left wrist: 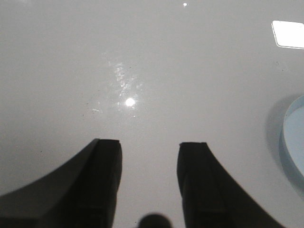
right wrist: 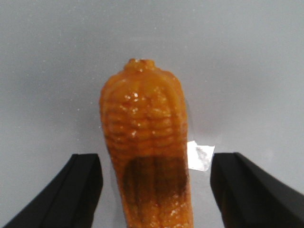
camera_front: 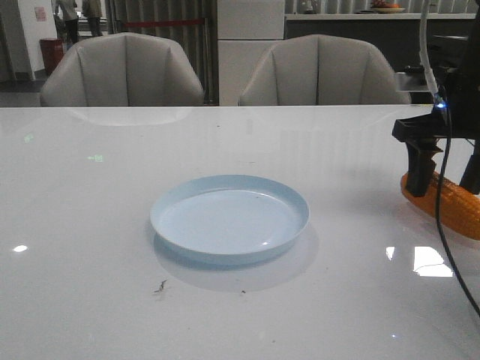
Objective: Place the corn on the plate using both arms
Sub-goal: 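Lower the right gripper over the orange corn cob and grasp it, then lift the corn cob with the right gripper toward the plate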
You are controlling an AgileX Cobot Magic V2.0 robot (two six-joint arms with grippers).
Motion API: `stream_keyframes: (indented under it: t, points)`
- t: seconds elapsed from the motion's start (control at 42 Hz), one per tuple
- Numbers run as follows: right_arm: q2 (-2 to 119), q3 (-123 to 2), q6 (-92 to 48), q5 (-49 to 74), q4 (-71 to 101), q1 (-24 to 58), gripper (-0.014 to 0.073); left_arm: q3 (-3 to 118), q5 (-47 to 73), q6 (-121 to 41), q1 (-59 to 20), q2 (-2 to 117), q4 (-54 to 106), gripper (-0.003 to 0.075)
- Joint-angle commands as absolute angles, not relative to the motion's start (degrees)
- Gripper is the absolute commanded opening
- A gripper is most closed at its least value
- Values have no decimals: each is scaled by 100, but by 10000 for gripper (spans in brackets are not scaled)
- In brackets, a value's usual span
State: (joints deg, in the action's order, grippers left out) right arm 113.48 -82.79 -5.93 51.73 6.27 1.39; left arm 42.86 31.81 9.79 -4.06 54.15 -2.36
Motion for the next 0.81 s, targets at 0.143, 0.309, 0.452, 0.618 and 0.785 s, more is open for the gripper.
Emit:
stream_keyframes:
  t: [0.143, 0.309, 0.452, 0.618, 0.785]
  points:
    - [11199, -8478, -724, 5048, 689, 114, 469, 4443, 2776, 1029, -398, 5329, -192, 361]
    - [11381, -8478, -766, 5094, 689, 114, 395, 4443, 2776, 1029, -398, 5329, -192, 361]
    - [11385, -8571, -771, 5122, 704, 120, 324, 4443, 2776, 1029, -398, 5329, -192, 361]
    - [11385, -9203, -771, 5596, 792, 152, 321, 4443, 2776, 1029, -398, 5329, -192, 361]
    - [11385, -10146, -778, 6103, 804, 417, 321, 4443, 2743, 1029, -398, 5329, -192, 361]
